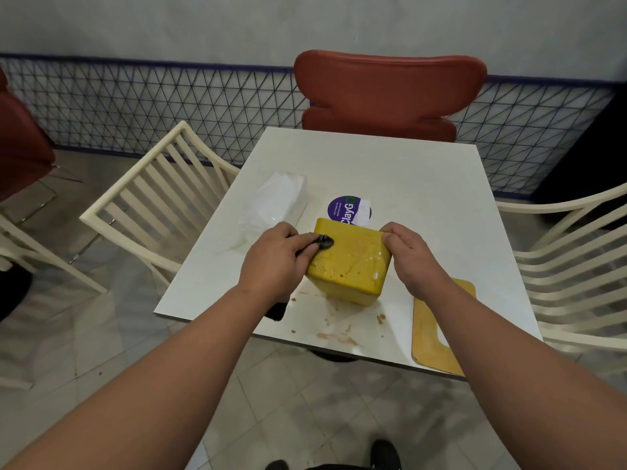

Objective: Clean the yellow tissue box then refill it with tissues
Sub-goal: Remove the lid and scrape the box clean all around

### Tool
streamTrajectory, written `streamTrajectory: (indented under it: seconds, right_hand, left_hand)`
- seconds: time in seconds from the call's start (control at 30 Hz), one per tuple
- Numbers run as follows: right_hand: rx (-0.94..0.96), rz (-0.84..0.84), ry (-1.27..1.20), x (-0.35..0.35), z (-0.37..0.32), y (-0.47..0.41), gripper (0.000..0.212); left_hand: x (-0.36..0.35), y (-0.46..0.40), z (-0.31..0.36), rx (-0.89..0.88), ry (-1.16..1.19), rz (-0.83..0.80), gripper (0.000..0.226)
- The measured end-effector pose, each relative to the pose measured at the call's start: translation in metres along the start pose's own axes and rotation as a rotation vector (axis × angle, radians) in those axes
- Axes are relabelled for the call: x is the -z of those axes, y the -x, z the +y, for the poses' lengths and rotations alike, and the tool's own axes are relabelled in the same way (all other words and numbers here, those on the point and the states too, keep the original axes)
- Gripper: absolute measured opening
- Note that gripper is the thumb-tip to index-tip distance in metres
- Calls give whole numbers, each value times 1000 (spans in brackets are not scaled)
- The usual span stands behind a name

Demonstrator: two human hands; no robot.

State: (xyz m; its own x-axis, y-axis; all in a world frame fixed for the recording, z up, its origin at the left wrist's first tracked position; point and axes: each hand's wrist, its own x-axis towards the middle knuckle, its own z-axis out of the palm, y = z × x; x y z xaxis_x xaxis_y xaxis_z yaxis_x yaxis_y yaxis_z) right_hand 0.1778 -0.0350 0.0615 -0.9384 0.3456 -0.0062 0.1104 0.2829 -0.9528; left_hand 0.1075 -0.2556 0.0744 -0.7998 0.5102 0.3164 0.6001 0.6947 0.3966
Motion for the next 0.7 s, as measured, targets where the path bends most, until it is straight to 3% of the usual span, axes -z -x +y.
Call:
streamTrajectory:
  seconds: [0.23, 0.37, 0.57, 0.7]
  right_hand:
    - [10, -1, 4, -2, -1, 0, 24]
    - [13, -10, 16, -1, 1, 0, 23]
    - [15, -15, 14, -1, 0, 0, 23]
    - [9, -21, 24, 0, 2, 1, 24]
  left_hand:
    - [-10, 50, -5, -31, 23, 87, 39]
    - [-18, 61, 4, -4, 7, 150, 36]
    - [-35, 61, 42, -103, -17, 136, 32]
    - [-25, 59, 21, -19, -38, 219, 33]
